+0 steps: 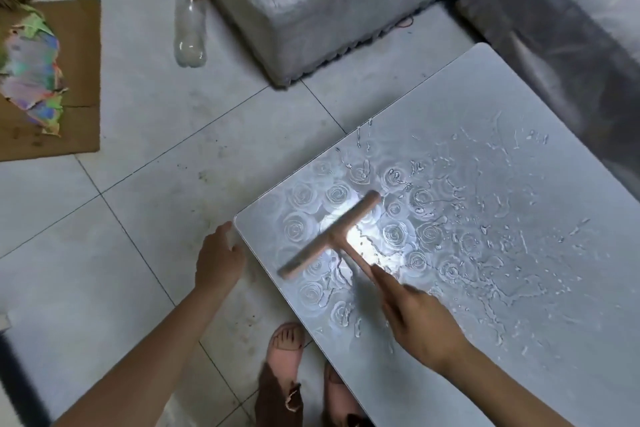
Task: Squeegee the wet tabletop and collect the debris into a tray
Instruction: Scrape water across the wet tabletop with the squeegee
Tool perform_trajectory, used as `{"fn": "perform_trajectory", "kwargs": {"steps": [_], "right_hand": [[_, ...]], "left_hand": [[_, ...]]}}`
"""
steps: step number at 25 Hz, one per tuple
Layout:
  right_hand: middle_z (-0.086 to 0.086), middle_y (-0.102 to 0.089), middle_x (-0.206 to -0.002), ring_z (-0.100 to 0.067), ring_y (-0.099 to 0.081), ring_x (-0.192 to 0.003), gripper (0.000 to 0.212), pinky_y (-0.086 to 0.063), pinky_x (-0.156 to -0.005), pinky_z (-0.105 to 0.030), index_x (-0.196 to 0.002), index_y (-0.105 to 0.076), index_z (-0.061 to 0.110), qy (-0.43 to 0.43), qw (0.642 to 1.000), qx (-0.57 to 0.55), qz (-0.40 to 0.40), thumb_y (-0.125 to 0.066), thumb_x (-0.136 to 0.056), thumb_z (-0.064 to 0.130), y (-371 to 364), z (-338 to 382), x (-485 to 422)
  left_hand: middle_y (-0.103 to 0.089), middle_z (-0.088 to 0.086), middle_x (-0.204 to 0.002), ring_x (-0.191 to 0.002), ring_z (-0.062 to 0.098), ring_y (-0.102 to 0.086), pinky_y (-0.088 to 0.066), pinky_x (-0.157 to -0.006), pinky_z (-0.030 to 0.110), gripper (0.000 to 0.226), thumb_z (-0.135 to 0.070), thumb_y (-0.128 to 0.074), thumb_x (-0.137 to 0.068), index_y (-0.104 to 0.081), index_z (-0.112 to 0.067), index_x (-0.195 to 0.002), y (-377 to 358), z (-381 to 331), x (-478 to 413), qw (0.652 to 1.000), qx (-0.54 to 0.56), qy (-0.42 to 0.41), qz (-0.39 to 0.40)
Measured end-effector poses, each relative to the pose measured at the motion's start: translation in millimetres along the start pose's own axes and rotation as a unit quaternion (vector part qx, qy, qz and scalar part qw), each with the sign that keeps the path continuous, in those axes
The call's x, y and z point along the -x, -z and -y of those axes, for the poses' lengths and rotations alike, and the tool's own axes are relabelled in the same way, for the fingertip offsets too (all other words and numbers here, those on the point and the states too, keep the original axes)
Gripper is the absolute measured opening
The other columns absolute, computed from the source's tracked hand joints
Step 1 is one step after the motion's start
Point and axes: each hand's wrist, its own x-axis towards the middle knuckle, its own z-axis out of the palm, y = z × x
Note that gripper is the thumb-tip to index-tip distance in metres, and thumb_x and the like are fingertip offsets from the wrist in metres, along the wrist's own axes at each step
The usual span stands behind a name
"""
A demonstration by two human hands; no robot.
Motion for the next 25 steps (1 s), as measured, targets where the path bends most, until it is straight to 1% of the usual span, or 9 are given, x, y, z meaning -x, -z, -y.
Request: {"fn": "perform_trajectory", "kwargs": {"steps": [3,6,9,11,15,18,21,23,25], "right_hand": [[-0.002,-0.055,-0.089,-0.029,-0.061,-0.082,0.054,-0.038,-0.06,-0.033,-0.145,-0.012,0.044,-0.028,0.999,0.013,-0.019,-0.035,-0.097,0.033,17.4,8.7,21.4],[-0.004,-0.048,-0.086,-0.035,-0.059,-0.078,0.05,-0.034,-0.057,-0.033,-0.14,-0.021,0.041,0.023,0.998,0.013,-0.065,-0.037,-0.094,0.029,37.9,50.9,-13.3],[-0.007,-0.043,-0.087,-0.036,-0.059,-0.083,0.041,-0.034,-0.061,-0.032,-0.134,-0.035,0.03,0.021,0.999,0.008,-0.041,-0.04,-0.094,0.023,40.2,89.2,-66.8],[-0.005,-0.042,-0.084,-0.036,-0.059,-0.084,0.041,-0.034,-0.062,-0.031,-0.134,-0.037,0.03,0.012,0.999,0.007,-0.039,-0.04,-0.094,0.022,37.9,90.2,-78.0],[-0.007,-0.057,-0.094,-0.035,-0.06,-0.09,0.048,-0.041,-0.065,-0.033,-0.14,-0.029,0.043,-0.046,0.999,0.006,-0.01,-0.038,-0.095,0.027,31.7,44.4,-20.1],[-0.004,-0.057,-0.091,-0.031,-0.06,-0.088,0.049,-0.044,-0.067,-0.034,-0.139,-0.021,0.053,-0.094,0.996,0.008,0.009,-0.033,-0.097,0.032,48.0,27.6,20.0],[-0.005,-0.052,-0.088,-0.033,-0.059,-0.085,0.055,-0.04,-0.064,-0.035,-0.141,-0.012,0.051,-0.036,0.999,0.017,-0.008,-0.035,-0.095,0.03,54.4,48.0,6.0],[-0.008,-0.05,-0.091,-0.036,-0.059,-0.087,0.054,-0.037,-0.064,-0.035,-0.141,-0.021,0.043,-0.001,1.0,0.001,-0.024,-0.039,-0.093,0.026,55.0,75.8,-30.3],[-0.013,-0.051,-0.103,-0.037,-0.059,-0.093,0.052,-0.036,-0.066,-0.035,-0.141,-0.029,0.031,0.005,1.0,-0.001,0.004,-0.041,-0.092,0.021,47.6,102.4,-64.5]], "left_hand": [[-0.02,0.012,-0.157,-0.142,0.03,-0.024,-0.025,-0.113,0.037,0.059,-0.005,-0.041,-0.092,-0.027,-0.011,-0.149,5.0,-2.5,-9.1,0.989,-0.109,-0.081,0.064],[-0.011,0.006,-0.16,-0.145,0.026,-0.016,-0.023,-0.115,0.034,0.06,-0.003,-0.038,-0.092,-0.022,-0.008,-0.15,12.6,-7.4,-22.6,0.973,-0.163,-0.13,0.096],[-0.019,0.008,-0.158,-0.144,0.023,-0.021,-0.022,-0.115,0.031,0.06,0.0,-0.038,-0.091,-0.025,-0.005,-0.149,16.1,-15.9,-33.2,0.969,-0.162,-0.148,0.111],[-0.027,0.008,-0.156,-0.141,0.024,-0.029,-0.026,-0.112,0.031,0.058,0.0,-0.039,-0.091,-0.028,-0.006,-0.148,16.3,-20.2,-35.7,0.968,-0.173,-0.148,0.104],[-0.035,0.007,-0.15,-0.131,0.027,-0.041,-0.036,-0.1,0.032,0.054,-0.002,-0.037,-0.092,-0.034,-0.008,-0.145,17.3,-24.5,-34.7,0.956,-0.225,-0.163,0.09],[-0.043,0.009,-0.141,-0.122,0.03,-0.048,-0.04,-0.093,0.033,0.048,-0.003,-0.038,-0.09,-0.041,-0.006,-0.138,18.7,-29.4,-37.2,0.951,-0.25,-0.157,0.092],[-0.049,0.013,-0.135,-0.121,0.032,-0.049,-0.039,-0.095,0.034,0.044,-0.004,-0.04,-0.089,-0.049,-0.006,-0.133,19.0,-35.8,-44.8,0.947,-0.269,-0.147,0.095],[-0.051,0.015,-0.136,-0.124,0.032,-0.048,-0.037,-0.098,0.034,0.042,-0.006,-0.039,-0.092,-0.052,-0.005,-0.132,21.2,-37.9,-49.6,0.953,-0.25,-0.14,0.095],[-0.053,0.015,-0.137,-0.126,0.032,-0.047,-0.036,-0.1,0.033,0.04,-0.008,-0.037,-0.094,-0.055,-0.007,-0.131,25.5,-37.3,-53.3,0.964,-0.214,-0.128,0.092]]}}
